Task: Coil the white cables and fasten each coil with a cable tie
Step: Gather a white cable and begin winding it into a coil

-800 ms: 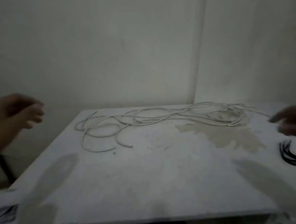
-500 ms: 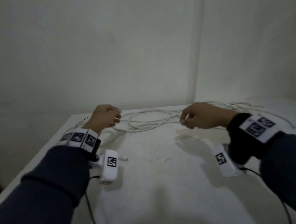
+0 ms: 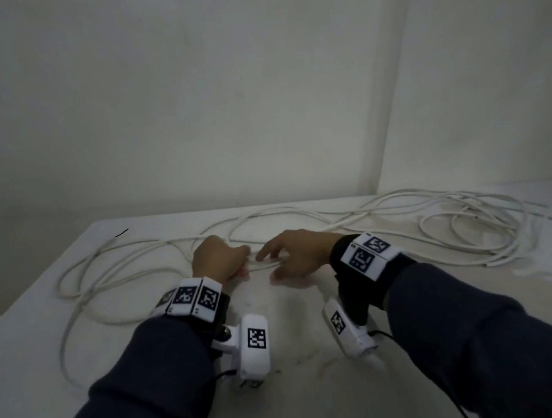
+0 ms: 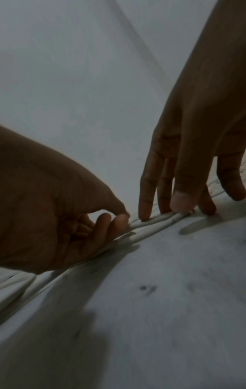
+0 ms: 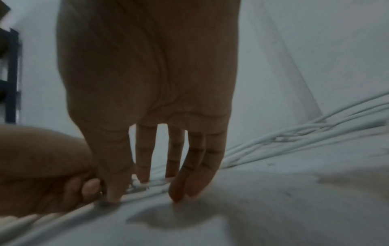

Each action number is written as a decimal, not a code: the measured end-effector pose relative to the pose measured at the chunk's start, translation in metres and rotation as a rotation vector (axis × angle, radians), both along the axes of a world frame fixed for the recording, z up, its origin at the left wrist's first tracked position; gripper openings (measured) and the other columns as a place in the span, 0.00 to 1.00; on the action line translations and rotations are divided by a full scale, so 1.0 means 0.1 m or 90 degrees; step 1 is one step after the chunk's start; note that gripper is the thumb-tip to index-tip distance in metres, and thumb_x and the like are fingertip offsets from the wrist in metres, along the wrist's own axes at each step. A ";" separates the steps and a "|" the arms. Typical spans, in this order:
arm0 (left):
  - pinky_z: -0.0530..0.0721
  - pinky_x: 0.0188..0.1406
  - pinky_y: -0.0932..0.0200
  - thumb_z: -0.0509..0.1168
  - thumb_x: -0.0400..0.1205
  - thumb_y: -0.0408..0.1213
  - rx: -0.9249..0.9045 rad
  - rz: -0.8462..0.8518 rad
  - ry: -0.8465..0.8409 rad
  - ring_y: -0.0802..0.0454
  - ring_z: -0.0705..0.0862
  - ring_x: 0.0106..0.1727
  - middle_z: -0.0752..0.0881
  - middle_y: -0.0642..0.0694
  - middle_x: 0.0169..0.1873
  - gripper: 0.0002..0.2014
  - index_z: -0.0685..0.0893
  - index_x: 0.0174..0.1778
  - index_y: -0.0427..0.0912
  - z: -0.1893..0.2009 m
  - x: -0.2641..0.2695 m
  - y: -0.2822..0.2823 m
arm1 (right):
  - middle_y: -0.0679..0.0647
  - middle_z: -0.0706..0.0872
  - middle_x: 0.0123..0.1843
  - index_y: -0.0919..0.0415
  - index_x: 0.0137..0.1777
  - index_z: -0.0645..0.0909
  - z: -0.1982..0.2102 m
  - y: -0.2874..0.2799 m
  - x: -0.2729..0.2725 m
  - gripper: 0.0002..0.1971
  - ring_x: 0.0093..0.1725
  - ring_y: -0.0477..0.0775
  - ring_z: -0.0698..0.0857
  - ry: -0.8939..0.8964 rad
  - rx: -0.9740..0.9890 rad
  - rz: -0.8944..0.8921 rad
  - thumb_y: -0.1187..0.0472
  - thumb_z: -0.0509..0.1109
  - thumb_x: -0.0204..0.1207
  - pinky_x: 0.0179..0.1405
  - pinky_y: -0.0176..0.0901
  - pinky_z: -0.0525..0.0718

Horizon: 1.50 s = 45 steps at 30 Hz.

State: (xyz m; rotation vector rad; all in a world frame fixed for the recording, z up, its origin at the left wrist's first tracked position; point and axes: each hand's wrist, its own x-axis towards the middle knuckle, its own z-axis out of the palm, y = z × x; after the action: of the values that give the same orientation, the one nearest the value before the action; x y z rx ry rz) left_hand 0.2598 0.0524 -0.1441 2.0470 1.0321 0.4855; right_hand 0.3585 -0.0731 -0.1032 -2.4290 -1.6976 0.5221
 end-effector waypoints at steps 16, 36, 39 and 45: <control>0.79 0.57 0.74 0.65 0.77 0.18 0.040 -0.228 -0.538 0.67 0.85 0.54 0.90 0.57 0.47 0.08 0.84 0.40 0.35 0.61 -0.68 0.11 | 0.62 0.83 0.47 0.67 0.66 0.70 0.29 -0.65 0.73 0.28 0.50 0.57 0.85 1.019 0.664 -0.543 0.44 0.66 0.78 0.56 0.56 0.82; 0.72 0.74 0.44 0.72 0.77 0.41 -0.220 0.006 -0.332 0.45 0.71 0.74 0.65 0.46 0.77 0.34 0.67 0.78 0.41 0.27 -0.77 -0.08 | 0.59 0.82 0.39 0.66 0.47 0.78 0.69 -1.04 -0.25 0.09 0.39 0.53 0.83 0.739 0.743 -0.402 0.74 0.58 0.83 0.52 0.50 0.85; 0.65 0.77 0.48 0.74 0.74 0.49 -0.193 -0.005 -0.194 0.44 0.61 0.81 0.52 0.45 0.84 0.43 0.63 0.81 0.40 0.32 -0.84 -0.06 | 0.62 0.79 0.35 0.70 0.40 0.75 0.52 -1.22 -0.23 0.10 0.35 0.57 0.81 0.877 0.782 -0.547 0.76 0.57 0.81 0.46 0.55 0.86; 0.73 0.66 0.54 0.69 0.78 0.53 0.089 -0.107 0.023 0.42 0.74 0.69 0.73 0.36 0.71 0.19 0.84 0.58 0.44 0.58 -1.10 -0.71 | 0.64 0.77 0.43 0.75 0.49 0.73 0.12 -1.37 -0.49 0.09 0.41 0.58 0.81 0.908 0.693 -0.663 0.78 0.51 0.82 0.42 0.62 0.83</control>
State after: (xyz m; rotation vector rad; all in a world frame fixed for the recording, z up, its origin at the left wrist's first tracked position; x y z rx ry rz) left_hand 0.1498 -0.0185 -0.0856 2.2511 0.8592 0.4447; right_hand 0.3090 -0.2102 -0.0913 -1.1139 0.0498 0.6036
